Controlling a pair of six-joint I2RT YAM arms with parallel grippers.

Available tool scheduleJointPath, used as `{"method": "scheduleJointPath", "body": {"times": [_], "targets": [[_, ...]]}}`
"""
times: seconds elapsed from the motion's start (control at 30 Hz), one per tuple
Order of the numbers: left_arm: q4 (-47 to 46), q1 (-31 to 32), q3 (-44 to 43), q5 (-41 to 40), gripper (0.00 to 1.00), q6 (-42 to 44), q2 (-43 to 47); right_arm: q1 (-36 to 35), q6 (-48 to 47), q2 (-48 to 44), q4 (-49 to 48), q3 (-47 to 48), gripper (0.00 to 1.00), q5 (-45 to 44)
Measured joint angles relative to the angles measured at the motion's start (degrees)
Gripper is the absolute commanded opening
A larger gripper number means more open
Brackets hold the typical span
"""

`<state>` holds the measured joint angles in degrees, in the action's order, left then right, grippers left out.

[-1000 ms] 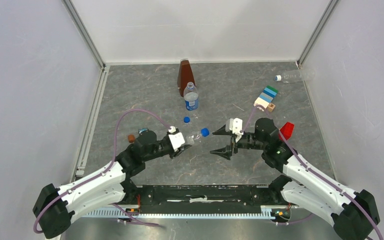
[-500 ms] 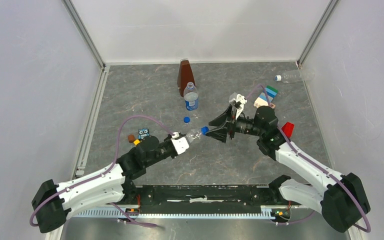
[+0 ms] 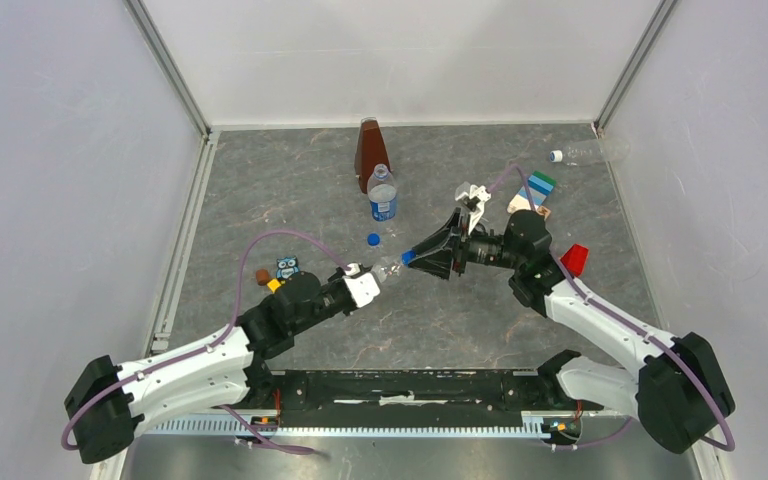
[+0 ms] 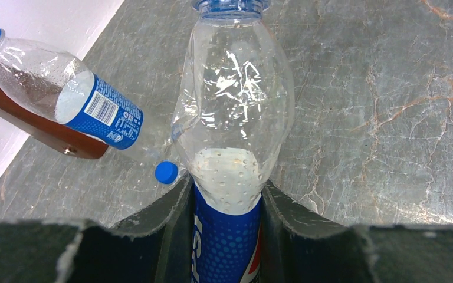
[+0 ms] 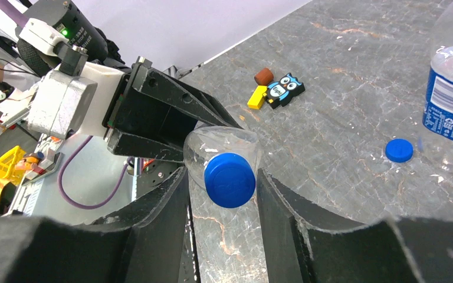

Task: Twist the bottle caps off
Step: Unscrew the bottle cap from the plastic bottle.

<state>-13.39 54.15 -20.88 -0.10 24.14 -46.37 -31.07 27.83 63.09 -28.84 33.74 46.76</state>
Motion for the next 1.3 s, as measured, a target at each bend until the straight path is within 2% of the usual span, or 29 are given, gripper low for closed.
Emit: {"method": "scheduleJointPath", "body": {"times": [0.13, 0.23, 0.33, 0.37, 0.5, 0.6, 0.77, 0.9, 1.1, 1.3], "targets": [[-0.35, 0.04, 0.09, -0.02, 0.02, 0.0, 0.0, 0.0, -0.02, 0.94, 0.11, 0.0, 0.53, 0.63], [-0.46, 0.09, 0.31, -0.02, 0.02, -0.02, 0.0, 0.0, -0.11, 1.4, 0.2, 0.0, 0.46, 0.79], [-0.52, 0.11, 0.42, 0.02, 0.02, 0.0, 0.0, 0.0, -0.22, 1.49, 0.04, 0.0, 0.33, 0.85], [-0.7, 0.11, 0.42, 0.07, 0.02, 0.0, 0.0, 0.0, -0.2, 1.49, -0.04, 0.0, 0.33, 0.9], [-1.2, 0.22, 0.52, 0.07, 0.02, -0.02, -0.15, 0.09, -0.11, 1.49, -0.28, 0.0, 0.47, 1.22], [-1.49, 0.24, 0.66, 0.07, 0.02, -0.02, -0.26, 0.07, -0.28, 1.49, -0.28, 0.0, 0.47, 1.77], [-1.7, 0.26, 0.66, 0.13, 0.02, -0.02, -0.26, 0.07, -1.03, 1.51, -0.24, 0.0, 0.41, 2.25], [-1.73, 0.31, 0.68, 0.15, 0.02, -0.02, -0.26, 0.09, -1.53, 1.53, -0.24, 0.0, 0.29, 2.21], [-1.92, 0.31, 0.7, 0.17, 0.02, -0.02, -0.55, 0.13, -2.23, 1.6, -0.22, -0.02, 0.02, 2.34], [0.98, 0.24, -0.09, 4.17, 0.02, -1.79, -0.24, 0.22, -7.26, -0.9, 1.86, -1.6, 0.0, 4.26]]}}
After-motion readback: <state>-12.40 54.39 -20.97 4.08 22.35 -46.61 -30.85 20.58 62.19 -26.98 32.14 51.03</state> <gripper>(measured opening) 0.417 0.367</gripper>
